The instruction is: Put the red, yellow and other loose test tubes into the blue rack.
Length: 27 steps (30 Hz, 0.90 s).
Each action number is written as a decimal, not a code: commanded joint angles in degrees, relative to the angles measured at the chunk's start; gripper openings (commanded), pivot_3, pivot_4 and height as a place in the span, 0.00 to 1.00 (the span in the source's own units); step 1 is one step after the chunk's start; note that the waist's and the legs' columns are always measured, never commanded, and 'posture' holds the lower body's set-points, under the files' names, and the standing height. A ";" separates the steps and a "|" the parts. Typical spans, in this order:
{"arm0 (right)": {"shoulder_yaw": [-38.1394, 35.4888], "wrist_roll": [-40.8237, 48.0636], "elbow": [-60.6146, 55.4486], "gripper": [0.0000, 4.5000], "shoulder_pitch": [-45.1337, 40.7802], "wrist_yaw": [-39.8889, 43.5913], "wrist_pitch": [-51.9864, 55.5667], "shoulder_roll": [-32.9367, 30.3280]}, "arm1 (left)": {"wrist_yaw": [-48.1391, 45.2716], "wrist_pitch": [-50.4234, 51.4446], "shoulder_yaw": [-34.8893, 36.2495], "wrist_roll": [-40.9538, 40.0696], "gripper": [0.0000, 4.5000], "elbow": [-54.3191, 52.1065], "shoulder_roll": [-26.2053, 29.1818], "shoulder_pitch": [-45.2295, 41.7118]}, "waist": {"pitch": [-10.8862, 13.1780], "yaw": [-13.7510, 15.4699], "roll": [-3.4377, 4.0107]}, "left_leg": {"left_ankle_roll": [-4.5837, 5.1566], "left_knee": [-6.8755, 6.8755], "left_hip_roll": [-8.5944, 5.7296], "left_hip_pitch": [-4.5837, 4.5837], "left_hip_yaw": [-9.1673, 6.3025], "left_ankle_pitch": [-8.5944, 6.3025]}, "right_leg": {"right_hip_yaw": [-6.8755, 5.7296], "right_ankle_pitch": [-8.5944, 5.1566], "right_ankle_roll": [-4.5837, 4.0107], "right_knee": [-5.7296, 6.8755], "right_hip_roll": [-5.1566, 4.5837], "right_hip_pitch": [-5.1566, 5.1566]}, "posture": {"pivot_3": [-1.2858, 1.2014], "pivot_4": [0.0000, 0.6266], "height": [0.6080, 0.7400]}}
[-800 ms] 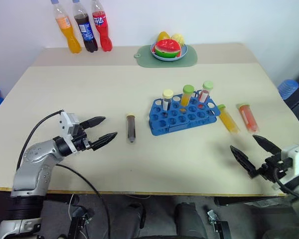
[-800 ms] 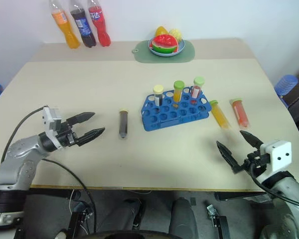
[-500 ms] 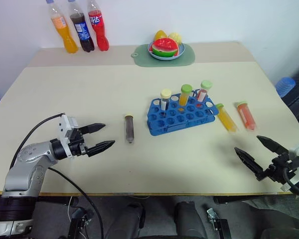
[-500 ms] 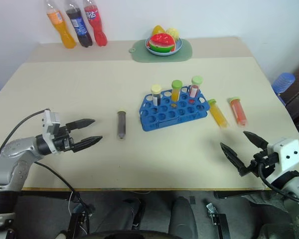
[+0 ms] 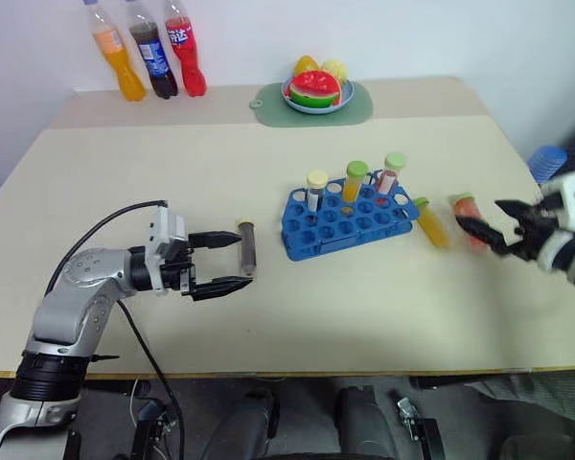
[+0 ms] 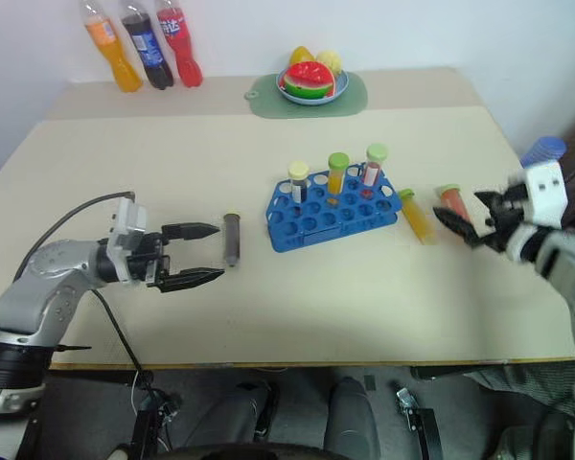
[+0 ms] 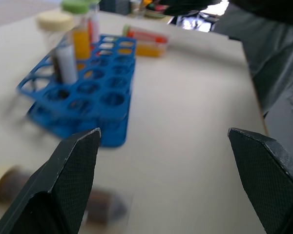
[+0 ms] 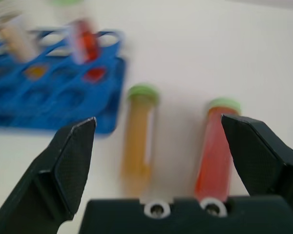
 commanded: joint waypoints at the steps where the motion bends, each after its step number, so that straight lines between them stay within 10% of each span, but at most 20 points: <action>1: 6.38 -4.04 9.54 1.00 -9.72 -0.31 8.26 -2.08 | 1.68 -0.08 -0.13 0.10 0.96 -3.54 -0.70 1.03 | -0.01 0.03 0.01 | -0.11 0.05 0.00 -0.24 0.00 0.07 | 0.01 0.04 0.04 0.04 0.01 -0.26 | 0.52 0.24 1.00; 10: 28.18 -22.78 50.23 1.00 -41.07 13.71 3.98 0.39 | 5.43 4.23 1.50 -2.98 0.96 -10.61 -0.44 6.05 | 0.06 -0.10 0.07 | -0.30 0.08 0.05 -0.68 0.12 0.14 | 0.08 0.25 0.09 -0.24 0.09 -0.64 | 0.52 0.24 1.00; 19: 33.50 -33.82 67.45 1.00 -46.37 24.02 -4.58 5.13 | 9.42 6.61 5.04 -5.51 0.96 -15.96 0.51 11.25 | 0.05 -0.41 0.12 | -0.31 0.11 0.06 -0.68 0.12 0.14 | 0.12 0.33 0.10 -0.32 0.14 -0.60 | 0.52 0.24 1.00; 27: 30.48 -36.92 69.74 0.23 -46.63 21.26 -9.18 6.64 | 11.45 7.83 5.71 -7.12 0.97 -17.51 0.26 11.99 | 0.04 -1.08 0.11 | -0.47 0.16 0.36 -0.60 0.15 0.23 | 0.15 0.60 -0.11 -0.32 0.46 -0.55 | 0.52 0.24 1.00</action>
